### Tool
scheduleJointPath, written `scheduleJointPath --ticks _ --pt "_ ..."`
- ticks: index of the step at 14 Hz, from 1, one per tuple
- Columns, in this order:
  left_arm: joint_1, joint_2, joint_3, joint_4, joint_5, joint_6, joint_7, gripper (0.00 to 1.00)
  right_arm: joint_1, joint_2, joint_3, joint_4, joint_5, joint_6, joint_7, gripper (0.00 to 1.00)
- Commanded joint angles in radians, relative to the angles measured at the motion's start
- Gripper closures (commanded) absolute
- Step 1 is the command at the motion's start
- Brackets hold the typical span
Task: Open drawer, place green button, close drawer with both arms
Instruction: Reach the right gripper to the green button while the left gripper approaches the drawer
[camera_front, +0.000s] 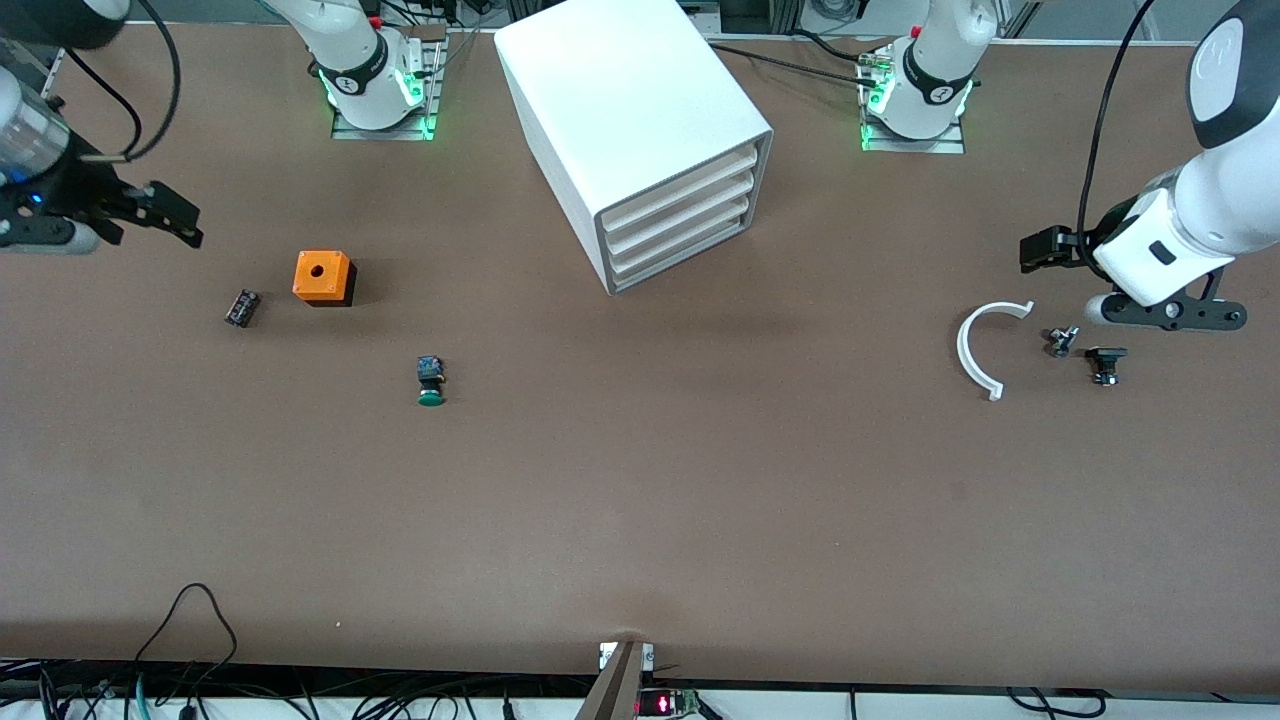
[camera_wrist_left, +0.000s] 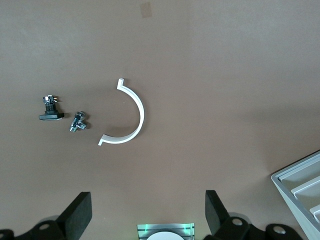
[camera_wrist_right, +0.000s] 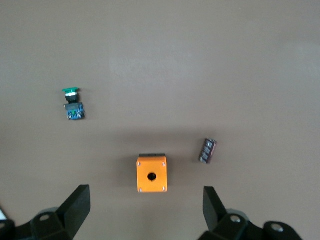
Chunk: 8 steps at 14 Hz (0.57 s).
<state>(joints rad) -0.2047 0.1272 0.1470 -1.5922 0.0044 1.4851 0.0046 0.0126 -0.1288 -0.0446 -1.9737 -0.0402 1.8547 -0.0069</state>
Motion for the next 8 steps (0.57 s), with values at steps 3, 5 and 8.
scheduleJointPath --ticks 3,5,8 --pt "0.002 0.077 -0.004 0.054 -0.018 -0.043 0.014 0.00 0.016 0.124 0.000 0.068 0.036 0.006 -0.012 0.00" --pt "-0.022 0.080 -0.006 0.067 -0.020 -0.078 0.009 0.00 0.053 0.193 -0.003 0.162 0.037 -0.036 -0.012 0.00" --pt "-0.058 0.083 -0.009 0.057 -0.082 -0.088 0.008 0.00 0.053 0.230 -0.003 0.190 0.039 -0.084 -0.013 0.00"
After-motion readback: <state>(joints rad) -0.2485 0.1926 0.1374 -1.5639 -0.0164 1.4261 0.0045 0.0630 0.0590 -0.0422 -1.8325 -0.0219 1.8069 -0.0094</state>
